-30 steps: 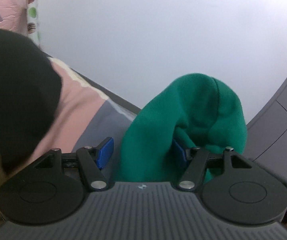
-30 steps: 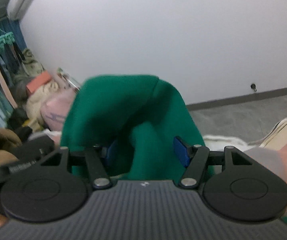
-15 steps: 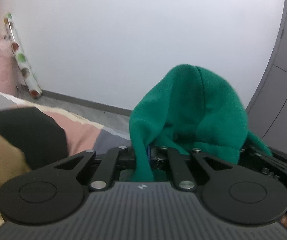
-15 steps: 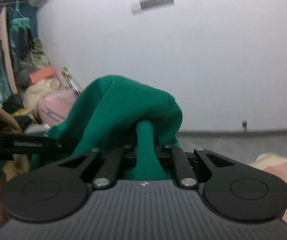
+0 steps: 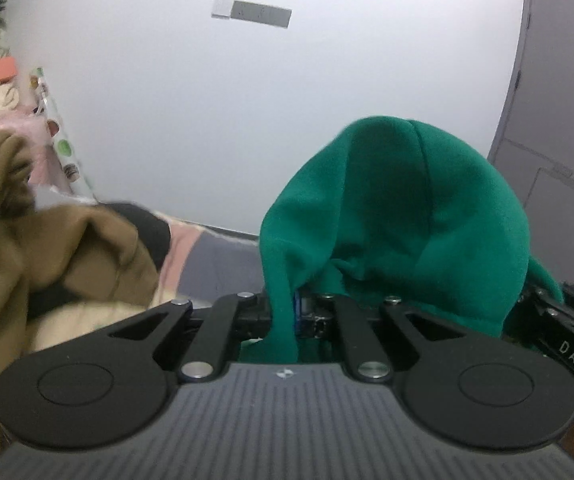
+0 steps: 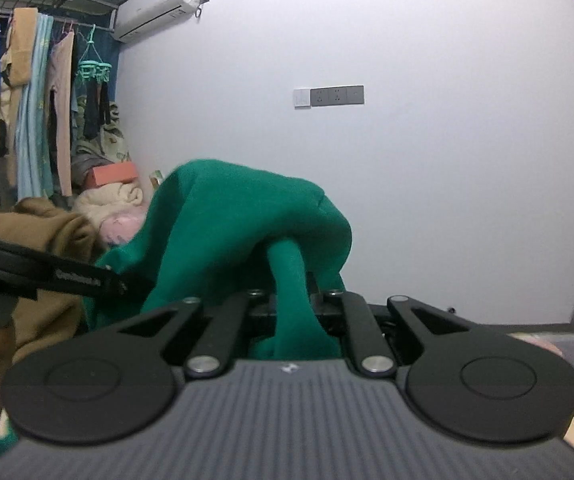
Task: Fold large clothes
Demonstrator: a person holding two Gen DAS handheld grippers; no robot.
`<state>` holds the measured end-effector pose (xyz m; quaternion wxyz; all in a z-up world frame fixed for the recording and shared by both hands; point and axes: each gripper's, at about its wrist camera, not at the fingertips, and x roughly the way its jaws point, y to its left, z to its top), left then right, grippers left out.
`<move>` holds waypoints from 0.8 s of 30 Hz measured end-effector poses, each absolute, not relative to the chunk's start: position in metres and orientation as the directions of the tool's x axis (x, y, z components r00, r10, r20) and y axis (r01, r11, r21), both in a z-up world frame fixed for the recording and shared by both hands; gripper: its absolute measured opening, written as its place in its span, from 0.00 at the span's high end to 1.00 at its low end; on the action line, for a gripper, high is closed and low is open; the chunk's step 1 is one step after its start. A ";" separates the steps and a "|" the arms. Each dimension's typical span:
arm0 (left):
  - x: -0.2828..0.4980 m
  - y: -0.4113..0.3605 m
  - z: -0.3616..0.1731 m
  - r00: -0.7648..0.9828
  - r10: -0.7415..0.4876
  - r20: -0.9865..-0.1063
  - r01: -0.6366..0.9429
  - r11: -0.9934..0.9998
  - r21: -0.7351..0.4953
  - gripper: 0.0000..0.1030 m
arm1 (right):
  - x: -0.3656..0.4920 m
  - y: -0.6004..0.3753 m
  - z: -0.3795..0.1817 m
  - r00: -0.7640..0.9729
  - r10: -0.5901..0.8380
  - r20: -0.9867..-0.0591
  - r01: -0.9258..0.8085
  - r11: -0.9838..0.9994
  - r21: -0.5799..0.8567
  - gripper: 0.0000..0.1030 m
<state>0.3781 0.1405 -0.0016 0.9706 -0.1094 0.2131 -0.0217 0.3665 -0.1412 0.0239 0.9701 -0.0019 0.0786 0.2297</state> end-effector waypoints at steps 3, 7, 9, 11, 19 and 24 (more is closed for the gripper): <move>0.319 0.124 -0.011 0.906 -0.088 -0.413 -0.025 0.966 -0.259 0.91 | 0.323 -0.159 0.023 0.877 0.451 -0.168 -0.440 0.893 0.100 0.90; 0.254 0.107 -0.027 0.901 -0.085 -0.425 -0.046 0.956 -0.290 0.91 | 0.276 -0.166 0.003 0.863 0.452 -0.226 -0.438 0.892 0.109 0.90; 0.229 0.100 -0.037 0.893 -0.093 -0.440 -0.048 0.953 -0.299 0.90 | 0.251 -0.168 -0.011 0.855 0.454 -0.252 -0.445 0.891 0.095 0.89; 0.207 0.094 -0.049 0.883 -0.097 -0.460 -0.052 0.952 -0.301 0.89 | 0.232 -0.173 -0.023 0.846 0.452 -0.282 -0.442 0.891 0.100 0.89; 0.164 0.101 -0.079 0.833 -0.160 -0.531 -0.027 0.945 -0.327 0.39 | 0.194 -0.192 -0.050 0.802 0.466 -0.375 -0.434 0.884 0.172 0.87; 0.125 0.107 -0.067 0.823 -0.223 -0.522 0.025 0.933 -0.359 0.29 | 0.176 -0.213 -0.048 0.772 0.492 -0.402 -0.447 0.870 0.205 0.51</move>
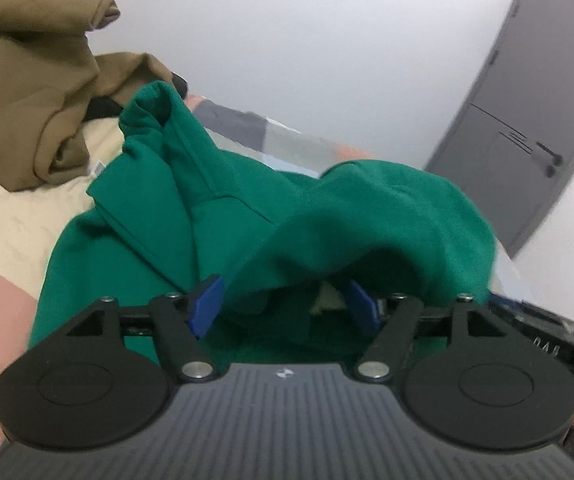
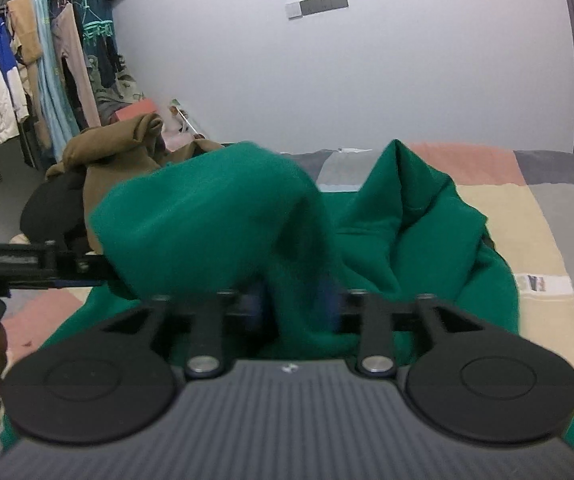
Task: Fold large clothes
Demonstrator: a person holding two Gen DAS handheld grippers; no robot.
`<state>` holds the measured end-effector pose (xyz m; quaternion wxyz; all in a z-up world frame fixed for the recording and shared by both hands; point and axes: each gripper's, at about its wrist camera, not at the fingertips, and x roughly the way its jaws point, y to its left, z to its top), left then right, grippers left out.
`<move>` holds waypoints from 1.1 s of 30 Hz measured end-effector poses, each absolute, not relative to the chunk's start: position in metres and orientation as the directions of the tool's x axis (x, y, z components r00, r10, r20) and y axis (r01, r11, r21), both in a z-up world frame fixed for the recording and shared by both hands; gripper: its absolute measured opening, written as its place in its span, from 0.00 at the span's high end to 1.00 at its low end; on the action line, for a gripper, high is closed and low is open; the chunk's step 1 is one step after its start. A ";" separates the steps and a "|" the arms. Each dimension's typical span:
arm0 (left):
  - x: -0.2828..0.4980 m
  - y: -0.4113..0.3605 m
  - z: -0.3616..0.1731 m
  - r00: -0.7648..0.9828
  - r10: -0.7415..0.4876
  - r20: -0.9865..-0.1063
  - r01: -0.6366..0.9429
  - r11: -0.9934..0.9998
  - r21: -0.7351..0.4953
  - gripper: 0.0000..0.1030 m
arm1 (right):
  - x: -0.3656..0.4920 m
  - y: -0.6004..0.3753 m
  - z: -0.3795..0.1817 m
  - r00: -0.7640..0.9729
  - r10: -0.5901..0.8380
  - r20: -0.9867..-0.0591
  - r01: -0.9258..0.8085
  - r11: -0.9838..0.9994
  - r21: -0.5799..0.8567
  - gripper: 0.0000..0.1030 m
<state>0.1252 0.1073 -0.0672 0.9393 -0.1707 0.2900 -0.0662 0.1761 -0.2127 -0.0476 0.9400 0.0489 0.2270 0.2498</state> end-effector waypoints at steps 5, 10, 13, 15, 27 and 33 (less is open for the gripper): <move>0.106 0.120 -0.053 0.838 -0.269 -0.474 0.069 0.915 -0.397 0.25 | 0.151 -0.231 -0.039 0.762 0.508 -0.401 -0.469 0.860 0.199 0.44; 0.089 0.148 -0.046 0.869 -0.324 -0.374 0.082 0.839 -0.538 0.24 | 0.157 -0.236 -0.028 0.745 0.573 -0.340 -0.500 0.818 0.283 0.43; 0.084 0.161 -0.042 0.883 -0.313 -0.349 0.077 0.831 -0.550 0.24 | 0.167 -0.232 -0.032 0.716 0.620 -0.321 -0.507 0.778 0.371 0.43; 0.085 0.169 -0.042 0.890 -0.321 -0.323 0.085 0.814 -0.574 0.24 | 0.173 -0.226 -0.036 0.705 0.636 -0.315 -0.507 0.762 0.403 0.43; 0.145 0.139 -0.069 0.835 -0.410 -0.367 0.171 0.827 -0.535 0.26 | 0.199 -0.208 -0.039 0.732 0.640 -0.232 -0.522 0.746 0.412 0.42; 0.159 0.128 -0.087 0.810 -0.400 -0.429 0.159 0.854 -0.495 0.26 | 0.216 -0.201 -0.054 0.720 0.623 -0.305 -0.497 0.770 0.401 0.48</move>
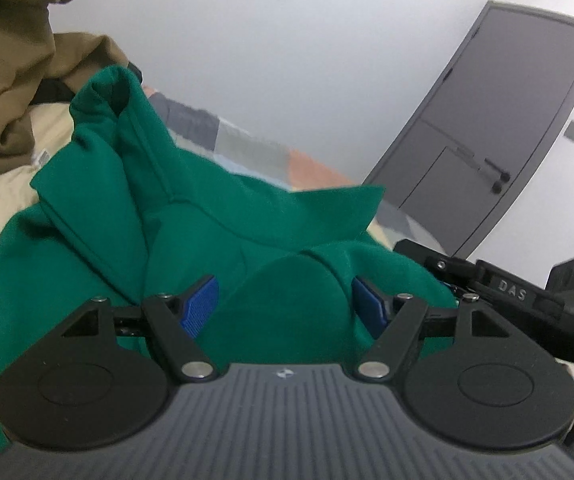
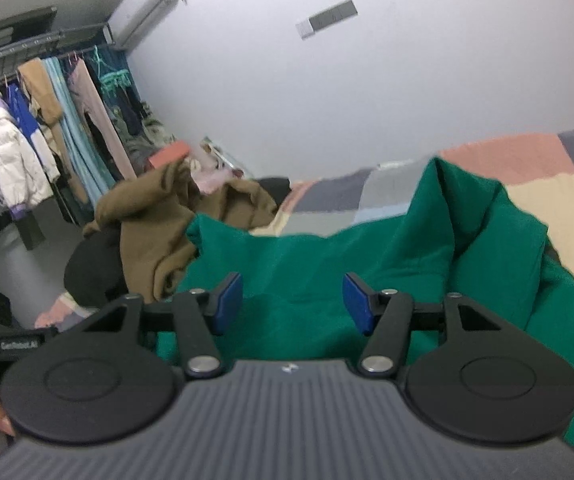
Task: Fold large clothes
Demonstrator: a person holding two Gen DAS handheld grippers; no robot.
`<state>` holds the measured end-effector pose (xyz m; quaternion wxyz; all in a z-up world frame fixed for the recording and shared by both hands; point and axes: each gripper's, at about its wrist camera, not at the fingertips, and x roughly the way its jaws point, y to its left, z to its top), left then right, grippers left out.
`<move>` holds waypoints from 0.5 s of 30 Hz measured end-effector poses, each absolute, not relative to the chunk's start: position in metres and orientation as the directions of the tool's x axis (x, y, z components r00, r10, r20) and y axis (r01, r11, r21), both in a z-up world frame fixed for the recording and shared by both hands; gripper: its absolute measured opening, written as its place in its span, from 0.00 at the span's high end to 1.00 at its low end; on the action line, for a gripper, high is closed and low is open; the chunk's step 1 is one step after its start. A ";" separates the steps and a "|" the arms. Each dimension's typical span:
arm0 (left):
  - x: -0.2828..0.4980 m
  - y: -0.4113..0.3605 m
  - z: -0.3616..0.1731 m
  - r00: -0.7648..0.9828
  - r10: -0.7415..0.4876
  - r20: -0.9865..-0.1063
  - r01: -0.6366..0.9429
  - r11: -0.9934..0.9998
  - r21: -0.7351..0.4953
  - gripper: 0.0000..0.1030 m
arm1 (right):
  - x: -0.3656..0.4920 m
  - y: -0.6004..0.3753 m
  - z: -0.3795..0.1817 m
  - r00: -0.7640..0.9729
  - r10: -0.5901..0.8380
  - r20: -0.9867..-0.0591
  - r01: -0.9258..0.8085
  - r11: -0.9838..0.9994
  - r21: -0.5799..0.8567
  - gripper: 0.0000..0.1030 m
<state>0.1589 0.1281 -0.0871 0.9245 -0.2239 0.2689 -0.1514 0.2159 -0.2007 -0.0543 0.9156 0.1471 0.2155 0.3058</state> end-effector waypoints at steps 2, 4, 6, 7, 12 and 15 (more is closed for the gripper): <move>0.163 0.124 -0.092 0.798 -0.401 -0.450 0.152 0.856 -0.494 0.26 | 0.219 -0.199 -0.060 0.706 0.621 -0.340 -0.487 0.775 0.404 0.54; 0.163 0.121 -0.096 0.791 -0.399 -0.463 0.155 0.863 -0.480 0.26 | 0.220 -0.196 -0.066 0.693 0.612 -0.381 -0.479 0.785 0.392 0.61; 0.164 0.117 -0.098 0.785 -0.387 -0.484 0.150 0.877 -0.457 0.26 | 0.219 -0.194 -0.073 0.683 0.596 -0.422 -0.473 0.802 0.366 0.62; 0.166 0.115 -0.101 0.780 -0.381 -0.497 0.143 0.881 -0.451 0.26 | 0.218 -0.193 -0.076 0.678 0.588 -0.441 -0.470 0.808 0.355 0.63; 0.169 0.108 -0.114 0.752 -0.344 -0.562 0.104 0.904 -0.415 0.26 | 0.215 -0.183 -0.097 0.652 0.545 -0.527 -0.473 0.836 0.279 0.66; 0.176 0.102 -0.124 0.728 -0.313 -0.610 0.084 0.924 -0.374 0.26 | 0.219 -0.177 -0.107 0.638 0.526 -0.563 -0.472 0.844 0.254 0.66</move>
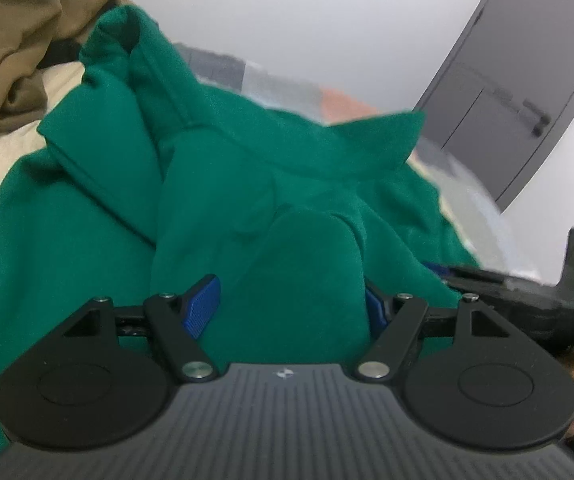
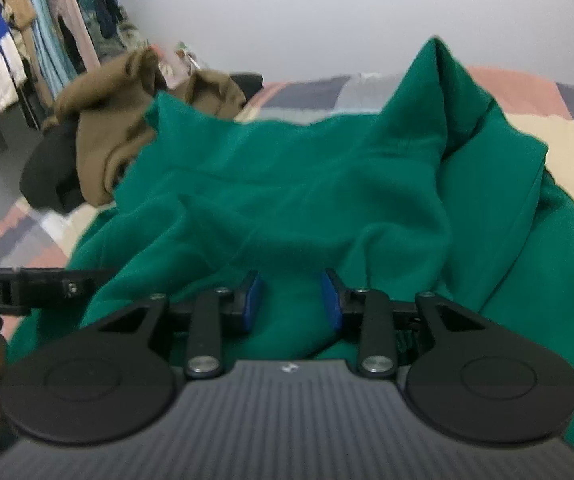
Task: Fold large clothes
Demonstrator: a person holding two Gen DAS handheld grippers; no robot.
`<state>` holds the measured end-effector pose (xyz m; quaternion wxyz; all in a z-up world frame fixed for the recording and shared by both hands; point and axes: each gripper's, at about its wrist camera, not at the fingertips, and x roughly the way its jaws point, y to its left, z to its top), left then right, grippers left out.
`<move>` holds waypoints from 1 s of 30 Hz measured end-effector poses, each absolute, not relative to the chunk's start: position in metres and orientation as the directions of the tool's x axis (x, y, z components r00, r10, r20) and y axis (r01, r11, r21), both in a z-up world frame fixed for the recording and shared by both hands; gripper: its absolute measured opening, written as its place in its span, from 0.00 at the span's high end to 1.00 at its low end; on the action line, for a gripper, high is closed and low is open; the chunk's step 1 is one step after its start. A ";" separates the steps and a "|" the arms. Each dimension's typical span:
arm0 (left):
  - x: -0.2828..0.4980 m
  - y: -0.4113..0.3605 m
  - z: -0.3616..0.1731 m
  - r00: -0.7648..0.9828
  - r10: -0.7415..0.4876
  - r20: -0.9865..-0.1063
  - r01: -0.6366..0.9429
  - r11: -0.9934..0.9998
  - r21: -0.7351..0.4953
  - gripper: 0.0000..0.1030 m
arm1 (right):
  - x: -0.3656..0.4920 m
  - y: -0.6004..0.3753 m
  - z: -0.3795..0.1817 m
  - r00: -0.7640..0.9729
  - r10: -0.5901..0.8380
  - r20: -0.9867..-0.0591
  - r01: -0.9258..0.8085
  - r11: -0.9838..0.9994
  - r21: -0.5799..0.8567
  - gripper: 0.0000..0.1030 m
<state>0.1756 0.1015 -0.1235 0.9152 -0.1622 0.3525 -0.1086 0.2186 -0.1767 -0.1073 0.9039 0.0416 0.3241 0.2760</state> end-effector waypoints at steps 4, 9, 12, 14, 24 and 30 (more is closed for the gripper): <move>0.181 0.095 -0.132 0.714 -0.277 -0.643 0.070 0.942 -0.329 0.25 | 0.222 -0.173 -0.114 0.642 0.511 -0.572 -0.478 0.850 0.222 0.66; 0.179 0.089 -0.132 0.724 -0.259 -0.639 0.074 0.951 -0.302 0.25 | 0.222 -0.176 -0.113 0.644 0.520 -0.561 -0.486 0.844 0.225 0.66; 0.178 0.088 -0.130 0.726 -0.257 -0.637 0.076 0.952 -0.297 0.25 | 0.225 -0.178 -0.112 0.651 0.533 -0.541 -0.487 0.840 0.241 0.66; 0.177 0.090 -0.127 0.733 -0.258 -0.629 0.071 0.949 -0.307 0.25 | 0.227 -0.181 -0.109 0.661 0.542 -0.519 -0.486 0.836 0.255 0.64; 0.166 0.096 -0.108 0.766 -0.243 -0.595 0.072 0.952 -0.297 0.23 | 0.240 -0.205 -0.083 0.794 0.456 -0.402 -0.397 0.890 0.224 0.28; 0.162 0.098 -0.112 0.770 -0.256 -0.585 0.084 0.949 -0.305 0.23 | 0.310 -0.209 -0.101 0.781 0.388 -0.490 -0.255 0.914 0.316 0.28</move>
